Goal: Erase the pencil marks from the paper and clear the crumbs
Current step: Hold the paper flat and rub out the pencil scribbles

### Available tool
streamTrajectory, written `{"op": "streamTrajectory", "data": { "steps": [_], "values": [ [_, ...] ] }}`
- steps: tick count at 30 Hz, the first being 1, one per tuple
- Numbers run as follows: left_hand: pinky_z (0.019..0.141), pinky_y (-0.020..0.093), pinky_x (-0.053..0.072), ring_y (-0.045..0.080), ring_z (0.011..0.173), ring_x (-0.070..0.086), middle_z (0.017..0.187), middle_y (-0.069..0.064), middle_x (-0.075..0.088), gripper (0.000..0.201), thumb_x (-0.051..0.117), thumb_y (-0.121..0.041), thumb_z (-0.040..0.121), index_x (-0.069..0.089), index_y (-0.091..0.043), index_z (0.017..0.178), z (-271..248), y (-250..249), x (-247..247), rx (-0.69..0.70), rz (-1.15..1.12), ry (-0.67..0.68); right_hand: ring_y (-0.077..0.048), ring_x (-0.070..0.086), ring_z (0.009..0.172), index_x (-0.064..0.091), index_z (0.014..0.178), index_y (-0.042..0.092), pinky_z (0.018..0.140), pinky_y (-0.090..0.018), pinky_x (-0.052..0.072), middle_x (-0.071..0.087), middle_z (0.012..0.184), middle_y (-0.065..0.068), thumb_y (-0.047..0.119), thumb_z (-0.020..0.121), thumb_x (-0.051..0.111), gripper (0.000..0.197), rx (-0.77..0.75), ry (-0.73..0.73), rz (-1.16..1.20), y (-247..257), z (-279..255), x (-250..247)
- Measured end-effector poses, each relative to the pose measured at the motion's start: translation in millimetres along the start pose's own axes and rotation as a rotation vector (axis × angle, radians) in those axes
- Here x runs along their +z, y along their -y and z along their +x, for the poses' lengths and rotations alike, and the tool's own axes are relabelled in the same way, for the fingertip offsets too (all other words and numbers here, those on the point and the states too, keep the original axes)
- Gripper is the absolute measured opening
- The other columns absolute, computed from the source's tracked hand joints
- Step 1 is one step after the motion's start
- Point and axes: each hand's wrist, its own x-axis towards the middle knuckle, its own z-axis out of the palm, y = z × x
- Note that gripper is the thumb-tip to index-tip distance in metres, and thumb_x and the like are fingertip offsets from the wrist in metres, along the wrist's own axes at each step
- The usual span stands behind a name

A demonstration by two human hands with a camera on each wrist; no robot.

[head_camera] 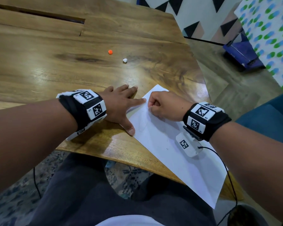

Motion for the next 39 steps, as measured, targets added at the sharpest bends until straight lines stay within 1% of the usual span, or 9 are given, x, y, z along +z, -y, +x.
{"op": "streamTrajectory", "data": {
  "steps": [5,10,16,18,25,29,33,35,39],
  "values": [
    [0.119,0.07,0.004,0.03,0.155,-0.019,0.169,0.003,-0.022,0.122,0.059,-0.095,0.056,-0.007,-0.06,0.152,2,7,2,-0.006,-0.049,0.0,-0.017,0.062,0.085,0.062,0.095,0.02,0.075,-0.033,0.052,0.066,0.086,0.005,0.024,0.091,0.056,0.008,-0.039,-0.035,-0.036,16,8,11],
    [0.118,0.072,0.005,0.031,0.155,-0.018,0.169,0.003,-0.019,0.12,0.059,-0.095,0.054,0.0,-0.059,0.152,0,8,4,-0.022,-0.02,-0.004,-0.021,0.062,0.081,0.059,0.09,0.021,0.076,-0.042,0.055,0.066,0.084,0.0,0.024,0.09,0.053,0.007,-0.043,-0.038,-0.087,22,13,16],
    [0.116,0.074,0.011,0.031,0.156,-0.017,0.169,0.0,-0.022,0.126,0.06,-0.095,0.057,-0.008,-0.056,0.155,2,7,3,-0.044,0.005,0.016,-0.018,0.06,0.077,0.06,0.097,0.02,0.069,-0.034,0.05,0.063,0.079,0.004,0.028,0.094,0.055,0.01,-0.223,0.149,-0.187,33,-18,25],
    [0.116,0.074,0.012,0.031,0.156,-0.017,0.169,0.0,-0.024,0.127,0.059,-0.095,0.057,-0.01,-0.055,0.155,2,6,3,-0.043,0.016,0.02,-0.018,0.06,0.076,0.061,0.096,0.02,0.068,-0.034,0.05,0.063,0.078,0.004,0.029,0.093,0.056,0.01,-0.254,0.16,-0.207,35,-20,26],
    [0.115,0.073,0.016,0.033,0.156,-0.015,0.169,0.002,-0.02,0.123,0.058,-0.096,0.055,0.001,-0.052,0.155,2,6,3,-0.038,0.037,0.022,-0.022,0.064,0.08,0.059,0.087,0.019,0.074,-0.041,0.056,0.067,0.078,0.0,0.025,0.09,0.054,0.008,-0.112,-0.023,-0.139,27,17,14],
    [0.114,0.074,0.016,0.033,0.156,-0.015,0.169,0.001,-0.022,0.126,0.057,-0.097,0.054,-0.006,-0.055,0.155,3,6,2,-0.045,0.04,0.02,-0.019,0.06,0.077,0.062,0.095,0.019,0.074,-0.036,0.053,0.063,0.079,0.003,0.026,0.091,0.058,0.008,-0.167,0.09,-0.146,29,-3,18],
    [0.113,0.074,0.017,0.032,0.156,-0.016,0.168,0.0,-0.024,0.13,0.054,-0.098,0.053,-0.013,-0.054,0.155,5,6,3,-0.052,0.056,0.028,-0.016,0.058,0.069,0.061,0.094,0.02,0.065,-0.032,0.049,0.064,0.073,0.004,0.026,0.092,0.057,0.008,-0.292,0.206,-0.177,37,-30,28],
    [0.113,0.075,0.017,0.032,0.156,-0.016,0.168,0.001,-0.024,0.129,0.055,-0.098,0.053,-0.013,-0.055,0.154,5,6,3,-0.048,0.049,0.03,-0.019,0.059,0.071,0.06,0.093,0.02,0.066,-0.034,0.051,0.064,0.075,0.002,0.027,0.091,0.057,0.008,-0.284,0.19,-0.217,37,-25,28],
    [0.114,0.074,0.016,0.032,0.156,-0.017,0.168,0.0,-0.023,0.124,0.06,-0.095,0.055,-0.007,-0.058,0.152,3,5,1,-0.048,0.024,0.035,-0.024,0.064,0.077,0.057,0.09,0.022,0.071,-0.039,0.055,0.065,0.078,0.001,0.028,0.087,0.058,0.007,-0.15,0.037,-0.188,26,5,17]
  ]
}}
